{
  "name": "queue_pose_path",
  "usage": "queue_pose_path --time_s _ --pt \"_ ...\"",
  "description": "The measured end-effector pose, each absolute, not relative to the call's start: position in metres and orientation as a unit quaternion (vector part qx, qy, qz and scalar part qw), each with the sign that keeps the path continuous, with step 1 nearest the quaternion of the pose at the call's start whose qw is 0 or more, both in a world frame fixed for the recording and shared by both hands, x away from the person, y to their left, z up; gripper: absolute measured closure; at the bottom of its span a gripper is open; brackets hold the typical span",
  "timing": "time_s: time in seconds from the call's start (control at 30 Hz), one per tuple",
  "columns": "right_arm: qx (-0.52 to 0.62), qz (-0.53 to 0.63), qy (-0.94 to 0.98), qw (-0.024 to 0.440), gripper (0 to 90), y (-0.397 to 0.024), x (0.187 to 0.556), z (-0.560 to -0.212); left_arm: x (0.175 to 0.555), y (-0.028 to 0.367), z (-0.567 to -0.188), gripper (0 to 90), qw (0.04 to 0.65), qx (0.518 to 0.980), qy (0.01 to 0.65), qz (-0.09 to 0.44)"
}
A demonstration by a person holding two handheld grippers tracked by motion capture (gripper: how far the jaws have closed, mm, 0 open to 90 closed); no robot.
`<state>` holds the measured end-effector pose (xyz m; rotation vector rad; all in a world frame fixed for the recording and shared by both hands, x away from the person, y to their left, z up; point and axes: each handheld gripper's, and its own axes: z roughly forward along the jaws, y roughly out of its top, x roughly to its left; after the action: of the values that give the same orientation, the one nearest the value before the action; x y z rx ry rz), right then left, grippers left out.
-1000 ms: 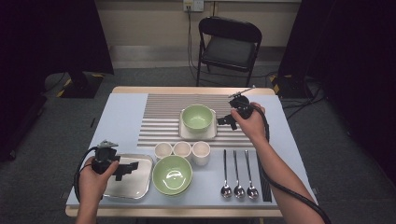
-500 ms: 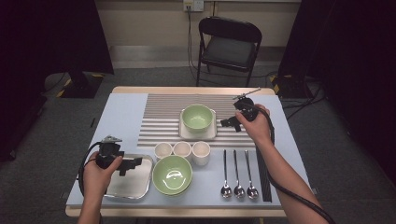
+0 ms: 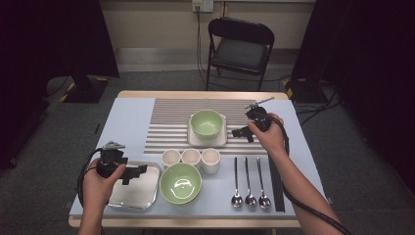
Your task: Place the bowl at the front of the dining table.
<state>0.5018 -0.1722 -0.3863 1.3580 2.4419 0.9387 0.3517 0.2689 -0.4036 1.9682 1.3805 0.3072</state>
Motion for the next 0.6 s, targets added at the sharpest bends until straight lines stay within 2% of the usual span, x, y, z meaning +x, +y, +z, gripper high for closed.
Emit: queue_pose_path --time_s 0.6 --pt "0.453 0.318 0.827 0.094 16.3 -0.178 0.494 -0.384 0.359 0.247 -0.392 15.8 0.356 0.774 0.513 0.105"
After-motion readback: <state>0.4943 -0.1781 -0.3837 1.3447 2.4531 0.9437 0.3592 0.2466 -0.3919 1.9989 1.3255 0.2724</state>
